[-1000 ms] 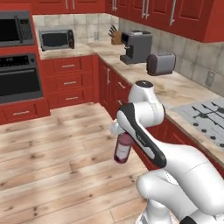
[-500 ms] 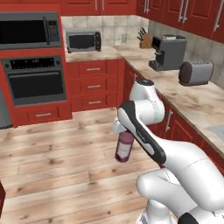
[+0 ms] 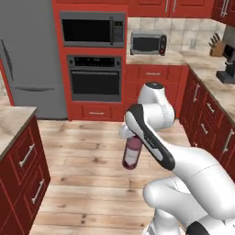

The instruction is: Place the drinks on the dining counter in a tight cluster.

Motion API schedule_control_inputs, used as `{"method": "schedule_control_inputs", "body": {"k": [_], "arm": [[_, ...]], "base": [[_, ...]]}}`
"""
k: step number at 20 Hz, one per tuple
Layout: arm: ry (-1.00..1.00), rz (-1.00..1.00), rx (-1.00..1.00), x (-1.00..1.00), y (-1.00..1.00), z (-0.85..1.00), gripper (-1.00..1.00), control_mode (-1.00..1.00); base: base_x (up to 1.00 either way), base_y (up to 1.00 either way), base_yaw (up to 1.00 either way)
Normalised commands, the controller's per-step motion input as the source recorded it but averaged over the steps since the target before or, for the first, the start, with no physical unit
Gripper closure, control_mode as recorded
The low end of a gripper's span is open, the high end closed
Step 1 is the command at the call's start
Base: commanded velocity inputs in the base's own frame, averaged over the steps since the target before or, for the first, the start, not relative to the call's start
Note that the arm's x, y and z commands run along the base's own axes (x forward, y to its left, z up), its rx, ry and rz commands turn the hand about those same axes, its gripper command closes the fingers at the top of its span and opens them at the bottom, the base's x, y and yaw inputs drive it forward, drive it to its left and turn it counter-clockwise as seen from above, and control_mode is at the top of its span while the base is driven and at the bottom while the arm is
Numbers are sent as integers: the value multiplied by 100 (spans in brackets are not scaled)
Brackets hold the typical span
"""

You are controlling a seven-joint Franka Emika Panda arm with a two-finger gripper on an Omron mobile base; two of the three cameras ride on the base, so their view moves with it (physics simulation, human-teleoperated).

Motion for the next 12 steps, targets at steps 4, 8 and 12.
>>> {"method": "schedule_control_inputs", "body": {"k": [4,8,12], "arm": [[0,0,0,0,0,0,100,100],[0,0,0,0,0,0,100,100],[0,0,0,0,0,0,100,100]], "base": [[42,29,53],[49,22,51],[78,2,37]]}}
